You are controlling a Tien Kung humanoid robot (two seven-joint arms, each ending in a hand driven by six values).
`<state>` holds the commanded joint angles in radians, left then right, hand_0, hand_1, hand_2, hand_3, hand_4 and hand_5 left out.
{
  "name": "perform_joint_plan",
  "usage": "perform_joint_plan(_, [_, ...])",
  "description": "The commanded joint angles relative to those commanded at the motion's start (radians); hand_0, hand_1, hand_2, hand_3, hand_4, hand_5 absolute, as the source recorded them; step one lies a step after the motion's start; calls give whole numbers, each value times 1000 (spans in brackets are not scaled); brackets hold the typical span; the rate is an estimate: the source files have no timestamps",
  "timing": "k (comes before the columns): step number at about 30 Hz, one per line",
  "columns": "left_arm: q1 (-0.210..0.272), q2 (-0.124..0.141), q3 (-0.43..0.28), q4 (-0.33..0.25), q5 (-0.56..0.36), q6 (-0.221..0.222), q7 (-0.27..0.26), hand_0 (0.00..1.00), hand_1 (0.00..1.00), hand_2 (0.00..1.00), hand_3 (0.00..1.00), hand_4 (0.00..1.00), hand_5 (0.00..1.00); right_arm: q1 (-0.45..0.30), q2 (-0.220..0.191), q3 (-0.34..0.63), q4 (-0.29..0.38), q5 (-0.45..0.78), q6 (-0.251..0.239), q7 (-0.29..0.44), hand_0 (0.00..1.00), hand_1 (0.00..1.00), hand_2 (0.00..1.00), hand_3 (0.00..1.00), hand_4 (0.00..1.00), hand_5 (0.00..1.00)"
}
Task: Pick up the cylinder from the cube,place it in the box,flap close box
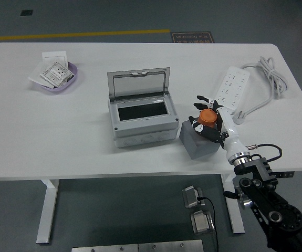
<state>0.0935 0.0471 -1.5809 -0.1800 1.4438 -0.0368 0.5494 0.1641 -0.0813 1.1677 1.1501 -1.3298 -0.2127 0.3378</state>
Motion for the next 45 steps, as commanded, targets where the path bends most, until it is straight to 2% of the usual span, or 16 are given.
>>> perform_joint_plan(2, [0,0,1,0,-1,0,-1,713,718,647,785,788,584,0,0,-2,-1,6,2,1,780,763,709,787,722,2])
perform_joint_plan(3, [0,0,1,0,-1,1,-1,713,718,646,782,788,583,0,0,-4,-2,11,3,1,775,754,683,745,714,6])
perform_joint_plan(8, [-1,-1,2,0,-2,4,-5,713,718,646,782,788,583,0,1,-13,-7,36,13,2,775,754,683,745,714,6])
perform_joint_plan(9, [-1,0,2,0,-3,5,-6,713,717,647,779,788,582,0,1,-14,-8,41,15,2,751,714,617,612,474,37])
perform_joint_plan(14, [-2,0,3,0,-4,9,-11,713,717,647,779,788,582,0,2,-21,-11,55,20,-1,751,714,617,612,474,37])
perform_joint_plan(15, [-2,0,3,0,-4,10,-12,712,717,646,776,788,582,0,2,-22,-11,57,20,-2,747,659,577,543,288,29])
perform_joint_plan(20, [-2,0,4,0,-5,14,-17,712,717,646,776,788,582,2,1,-25,-11,60,17,-8,747,659,577,543,288,29])
perform_joint_plan(21, [-2,0,4,0,-5,15,-18,713,715,642,774,788,582,2,0,-25,-11,60,16,-9,756,641,573,485,140,2])
perform_joint_plan(32, [-1,-1,3,0,-5,21,-25,711,713,641,768,787,583,9,-7,-23,-3,63,7,-15,750,629,565,456,127,2])
perform_joint_plan(33, [-1,-1,3,0,-4,21,-26,711,713,639,766,787,584,10,-8,-22,-1,63,6,-16,735,614,547,369,154,2])
perform_joint_plan(38, [0,-1,-1,0,0,22,-25,711,713,639,766,787,584,16,-14,-16,15,55,-1,-19,735,614,547,369,154,2])
perform_joint_plan(39, [1,-1,-2,0,1,22,-25,710,711,638,763,788,585,17,-15,-14,18,53,-2,-19,695,592,512,322,158,2])
perform_joint_plan(44, [2,0,-5,0,3,24,-26,710,711,638,763,788,585,23,-20,-9,31,50,-7,-19,695,592,512,322,158,2])
perform_joint_plan(45, [2,-1,-5,0,3,24,-26,709,711,636,759,786,586,26,-22,-8,34,49,-8,-19,657,570,495,307,149,2])
